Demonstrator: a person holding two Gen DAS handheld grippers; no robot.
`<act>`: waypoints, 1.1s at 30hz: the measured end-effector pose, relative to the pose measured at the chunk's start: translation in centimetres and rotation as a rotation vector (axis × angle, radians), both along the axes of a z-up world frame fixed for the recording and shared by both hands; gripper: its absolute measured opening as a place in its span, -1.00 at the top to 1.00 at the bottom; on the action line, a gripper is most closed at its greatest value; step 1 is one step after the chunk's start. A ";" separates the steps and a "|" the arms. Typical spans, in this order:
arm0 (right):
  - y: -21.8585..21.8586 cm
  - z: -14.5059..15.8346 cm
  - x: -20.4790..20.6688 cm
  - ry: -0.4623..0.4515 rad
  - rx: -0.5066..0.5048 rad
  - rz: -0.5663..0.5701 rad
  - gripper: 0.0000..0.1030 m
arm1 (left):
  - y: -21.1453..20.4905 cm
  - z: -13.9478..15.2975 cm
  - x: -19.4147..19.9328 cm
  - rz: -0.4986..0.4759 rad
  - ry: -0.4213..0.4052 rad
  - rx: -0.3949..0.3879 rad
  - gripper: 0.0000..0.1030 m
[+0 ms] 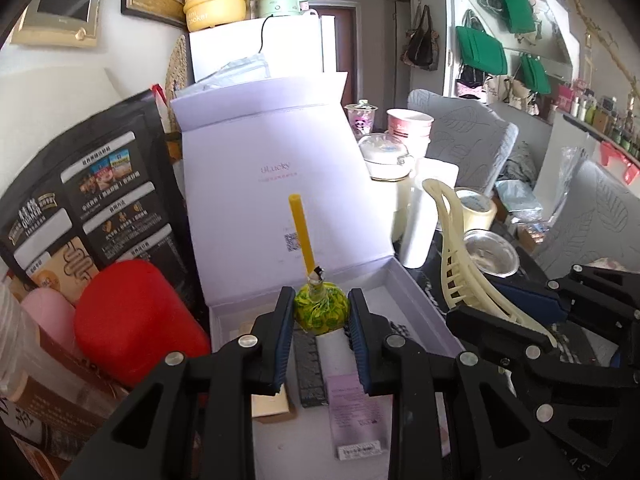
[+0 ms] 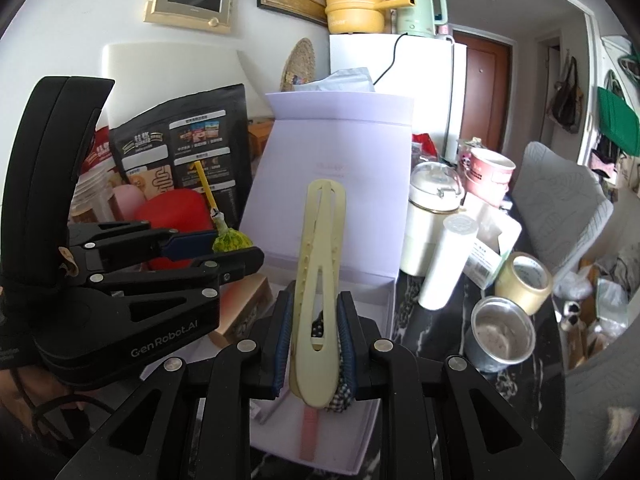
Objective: Organize rigid objects
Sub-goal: 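Lower the green pom-pom stick with the left tool while the right tool lowers the clip into the box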
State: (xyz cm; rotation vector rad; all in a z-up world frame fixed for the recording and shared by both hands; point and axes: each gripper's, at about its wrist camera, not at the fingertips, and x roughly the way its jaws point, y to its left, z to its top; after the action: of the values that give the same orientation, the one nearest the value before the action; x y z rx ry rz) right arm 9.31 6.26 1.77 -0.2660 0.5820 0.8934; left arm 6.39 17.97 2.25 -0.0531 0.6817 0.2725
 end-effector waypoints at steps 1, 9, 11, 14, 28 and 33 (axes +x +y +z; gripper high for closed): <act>0.3 -0.1 0.3 0.001 -0.004 0.001 0.57 | 0.1 -0.1 0.2 -0.001 -0.001 -0.004 0.48; 1.5 -1.2 1.8 0.040 -0.021 -0.002 0.57 | 1.3 -1.4 1.0 -0.007 0.006 -0.048 0.49; 1.7 -1.5 2.0 0.050 -0.024 -0.015 0.57 | 2.0 -2.2 1.4 0.007 0.037 -0.064 0.49; 1.8 -2.0 2.4 0.074 -0.002 -0.038 0.57 | 2.6 -2.6 1.6 0.023 0.042 -0.066 0.48; 3.1 -5.1 4.0 0.121 -0.065 -0.068 0.56 | 3.6 -6.8 3.8 0.050 0.177 -0.057 0.48; 3.2 -6.3 4.9 0.153 -0.078 -0.086 0.56 | 3.9 -8.1 4.4 0.062 0.212 -0.054 0.48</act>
State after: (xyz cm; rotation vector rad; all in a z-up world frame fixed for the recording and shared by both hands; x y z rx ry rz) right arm 14.26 9.44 -4.57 -0.2427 0.7663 0.8135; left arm 10.78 21.89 -5.84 -0.0985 0.8997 0.3224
